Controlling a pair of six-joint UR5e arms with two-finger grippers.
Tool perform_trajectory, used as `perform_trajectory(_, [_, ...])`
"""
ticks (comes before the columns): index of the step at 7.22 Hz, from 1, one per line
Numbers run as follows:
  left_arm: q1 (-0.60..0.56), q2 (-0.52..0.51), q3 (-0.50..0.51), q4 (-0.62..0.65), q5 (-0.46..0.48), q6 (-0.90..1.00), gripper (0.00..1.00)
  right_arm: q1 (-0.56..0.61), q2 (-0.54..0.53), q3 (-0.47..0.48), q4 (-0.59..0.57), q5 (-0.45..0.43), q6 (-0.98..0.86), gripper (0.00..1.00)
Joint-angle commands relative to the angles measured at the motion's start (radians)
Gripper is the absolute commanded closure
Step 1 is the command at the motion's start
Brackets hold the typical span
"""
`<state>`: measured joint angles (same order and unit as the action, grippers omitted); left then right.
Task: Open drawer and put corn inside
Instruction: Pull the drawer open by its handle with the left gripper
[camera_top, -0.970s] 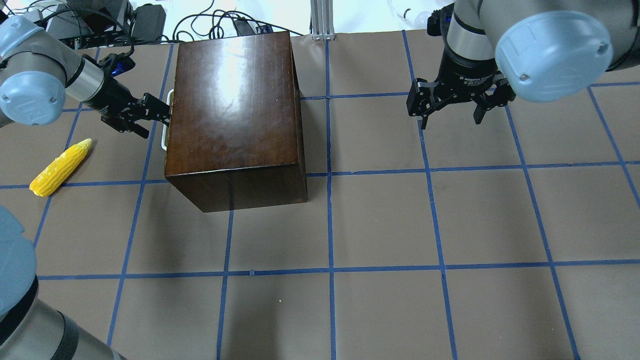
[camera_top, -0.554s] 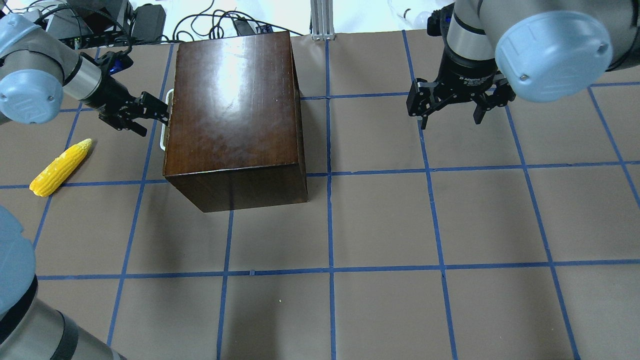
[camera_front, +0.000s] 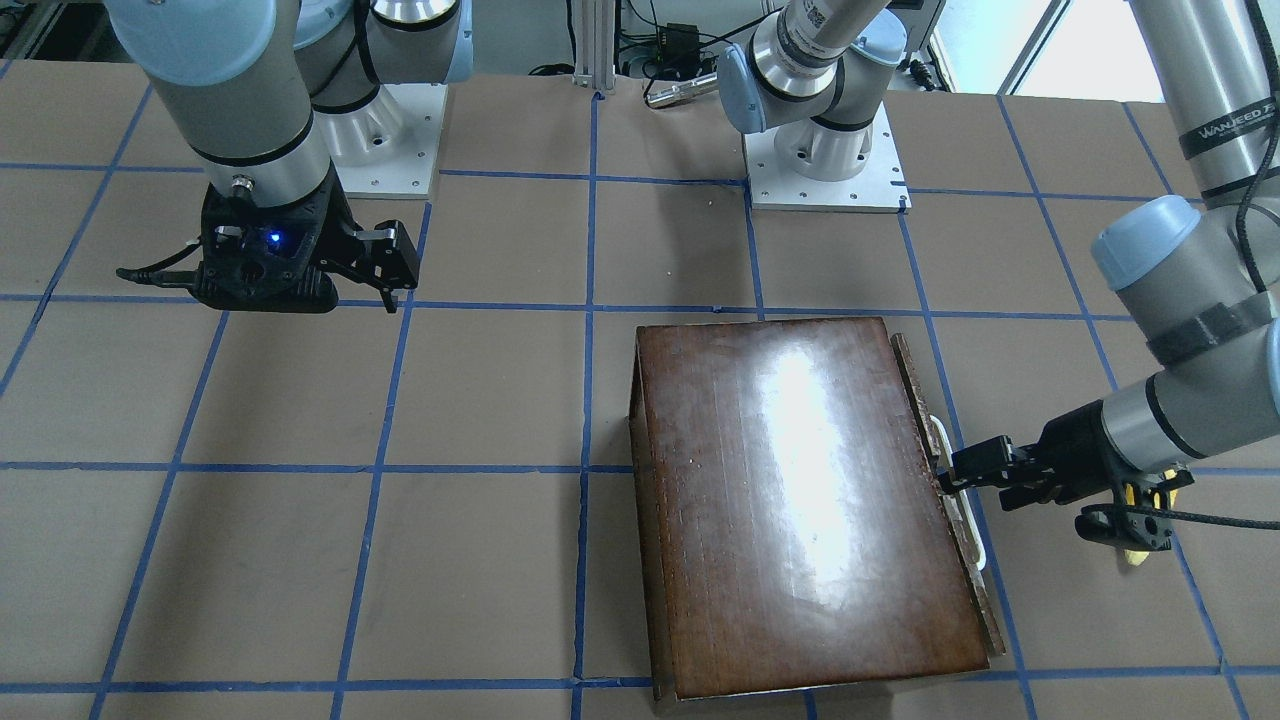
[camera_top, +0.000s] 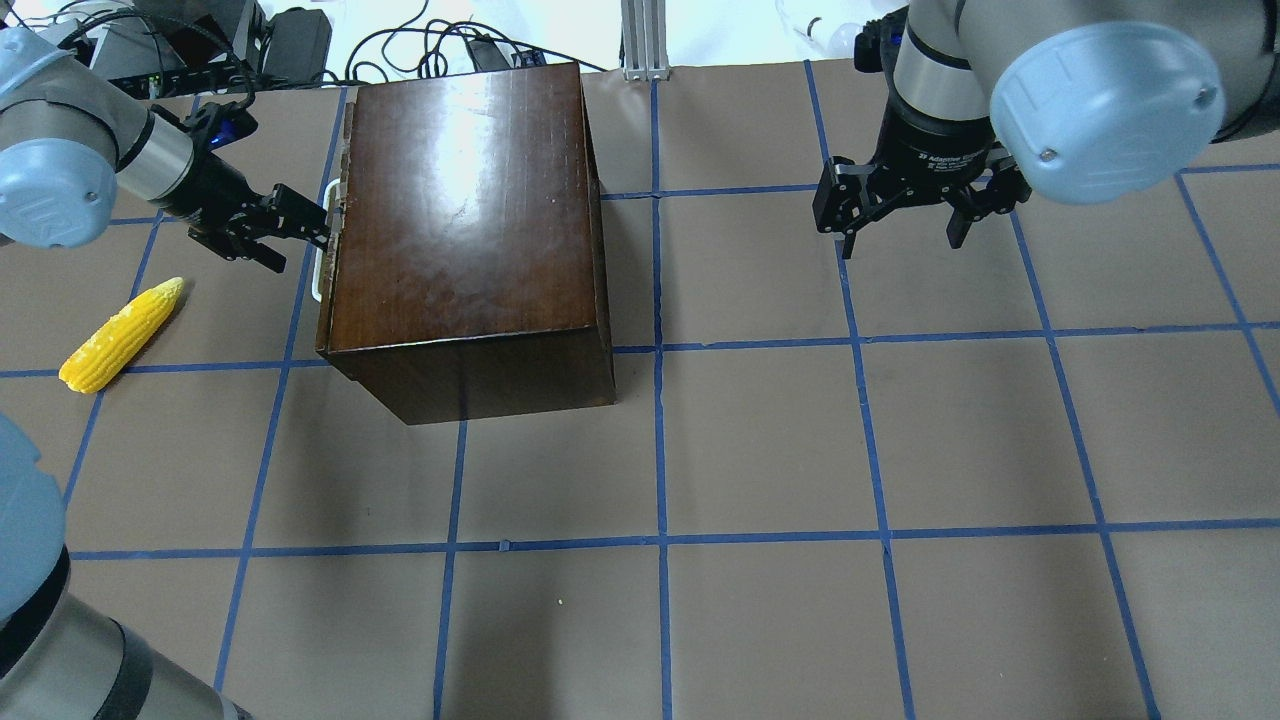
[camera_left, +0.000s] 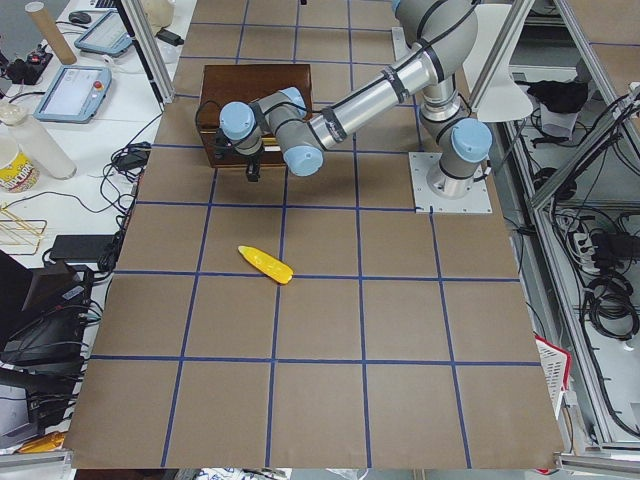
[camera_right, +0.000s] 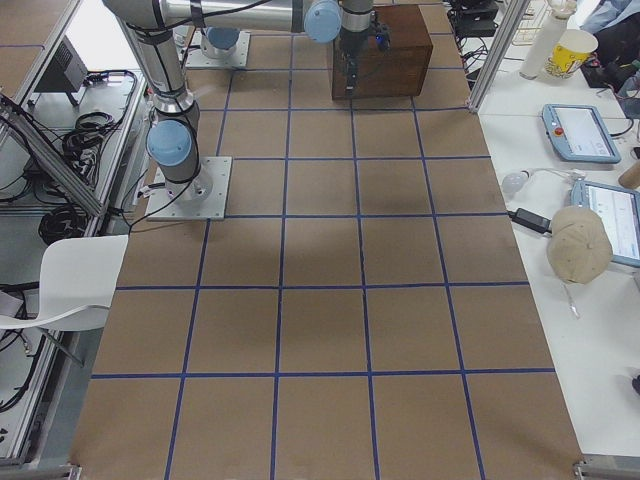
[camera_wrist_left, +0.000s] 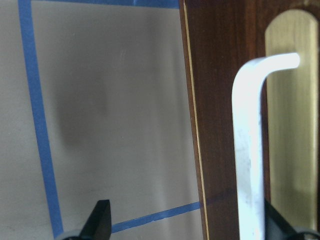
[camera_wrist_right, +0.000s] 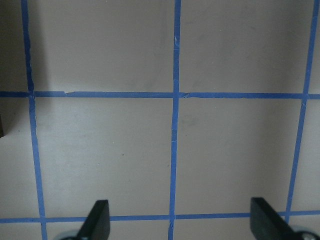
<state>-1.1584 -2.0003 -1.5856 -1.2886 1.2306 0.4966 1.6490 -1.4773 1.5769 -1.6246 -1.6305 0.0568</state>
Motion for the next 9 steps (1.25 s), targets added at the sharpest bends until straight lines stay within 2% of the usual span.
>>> perform_trajectory(1, [0.012, 0.000, 0.001, -0.003, 0.001, 0.029, 0.00, 0.000, 0.000, 0.000, 0.000, 0.000, 0.000, 0.00])
perform_trajectory(9, [0.029, -0.029, 0.055, -0.028, 0.023, 0.088, 0.00, 0.000, -0.001, 0.000, -0.001, 0.000, 0.000, 0.00])
